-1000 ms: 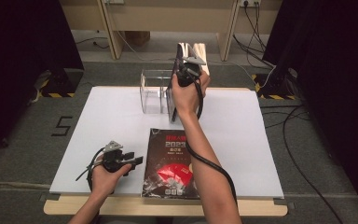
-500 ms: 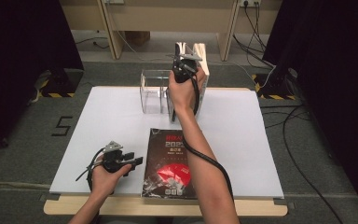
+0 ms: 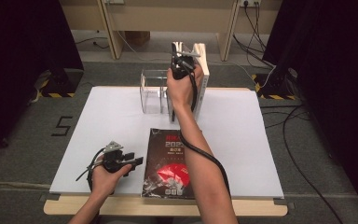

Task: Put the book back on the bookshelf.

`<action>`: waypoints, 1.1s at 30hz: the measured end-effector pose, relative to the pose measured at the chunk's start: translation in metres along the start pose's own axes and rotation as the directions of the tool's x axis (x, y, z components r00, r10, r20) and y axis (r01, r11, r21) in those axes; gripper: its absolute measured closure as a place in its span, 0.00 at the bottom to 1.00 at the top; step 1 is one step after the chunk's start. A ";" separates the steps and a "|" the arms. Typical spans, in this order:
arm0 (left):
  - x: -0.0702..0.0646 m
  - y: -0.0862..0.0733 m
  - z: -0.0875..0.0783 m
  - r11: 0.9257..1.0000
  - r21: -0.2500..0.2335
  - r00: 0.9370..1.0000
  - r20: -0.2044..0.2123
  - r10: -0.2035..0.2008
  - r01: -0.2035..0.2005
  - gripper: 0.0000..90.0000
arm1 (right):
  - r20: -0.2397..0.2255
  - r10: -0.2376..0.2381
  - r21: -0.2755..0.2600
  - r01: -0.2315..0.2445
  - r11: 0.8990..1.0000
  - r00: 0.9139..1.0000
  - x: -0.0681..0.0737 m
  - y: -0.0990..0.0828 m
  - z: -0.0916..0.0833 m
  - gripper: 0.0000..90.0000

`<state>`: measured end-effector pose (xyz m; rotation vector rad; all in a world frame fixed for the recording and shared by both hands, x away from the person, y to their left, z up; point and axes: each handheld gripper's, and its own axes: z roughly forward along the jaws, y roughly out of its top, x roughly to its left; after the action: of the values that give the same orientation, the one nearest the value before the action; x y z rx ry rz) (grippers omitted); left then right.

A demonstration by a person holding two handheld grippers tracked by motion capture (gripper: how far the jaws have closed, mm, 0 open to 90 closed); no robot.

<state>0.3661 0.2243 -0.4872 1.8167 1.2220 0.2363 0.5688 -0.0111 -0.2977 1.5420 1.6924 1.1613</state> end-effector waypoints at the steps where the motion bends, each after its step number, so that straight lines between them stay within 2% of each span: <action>1: 0.000 0.000 0.000 1.000 -0.004 1.000 -0.003 0.000 0.000 0.54 | 0.002 -0.005 0.000 0.005 1.000 1.000 -0.001 0.000 0.000 0.74; 6: 0.000 0.000 -0.001 1.000 -0.005 1.000 -0.002 -0.001 0.001 0.54 | 0.011 0.009 0.014 -0.010 1.000 1.000 -0.004 0.002 0.002 0.76; 12: 0.000 0.000 0.000 1.000 -0.004 1.000 -0.003 0.000 0.000 0.54 | 0.015 -0.011 0.034 0.010 0.999 1.000 -0.005 0.002 0.008 0.78; 29: 0.000 -0.001 0.001 1.000 0.007 1.000 -0.003 0.001 -0.001 0.54 | 0.034 -0.001 0.063 -0.001 0.998 0.999 -0.009 0.006 0.013 0.80; 33: 0.000 -0.001 0.001 1.000 0.003 1.000 -0.003 -0.003 0.003 0.54 | 0.039 -0.011 0.073 0.008 0.997 0.999 -0.010 0.008 0.014 0.84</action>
<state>0.3666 0.2238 -0.4889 1.8171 1.2277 0.2359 0.5862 -0.0178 -0.2988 1.5887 1.7318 1.0682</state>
